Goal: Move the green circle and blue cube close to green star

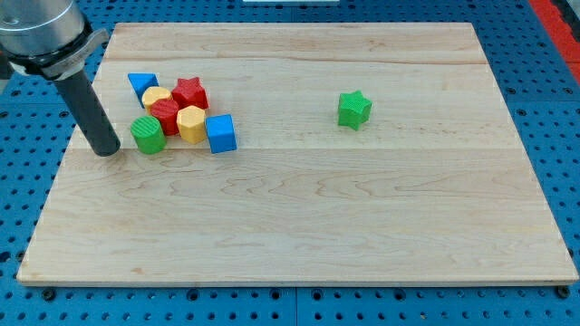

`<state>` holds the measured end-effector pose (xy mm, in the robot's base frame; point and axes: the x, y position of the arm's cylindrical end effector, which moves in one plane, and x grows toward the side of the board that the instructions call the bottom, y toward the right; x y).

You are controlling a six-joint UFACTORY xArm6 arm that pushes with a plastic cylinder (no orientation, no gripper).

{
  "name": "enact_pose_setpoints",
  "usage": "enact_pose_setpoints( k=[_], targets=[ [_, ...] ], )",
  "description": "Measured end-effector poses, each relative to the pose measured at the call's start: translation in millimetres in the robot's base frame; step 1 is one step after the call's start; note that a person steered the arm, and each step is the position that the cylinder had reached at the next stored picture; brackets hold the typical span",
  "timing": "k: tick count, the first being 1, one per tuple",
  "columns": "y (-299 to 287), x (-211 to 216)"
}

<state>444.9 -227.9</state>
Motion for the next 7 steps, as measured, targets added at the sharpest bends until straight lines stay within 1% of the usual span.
enact_pose_setpoints(
  k=[1, 2, 3, 4, 5, 6, 7],
  targets=[
    [-2.9, -10.9],
    [9.5, -23.7],
    [43.8, -23.8],
    [93.5, -20.8],
    [73.4, -19.8],
    [73.9, -5.0],
    [85.2, 21.9]
  ],
)
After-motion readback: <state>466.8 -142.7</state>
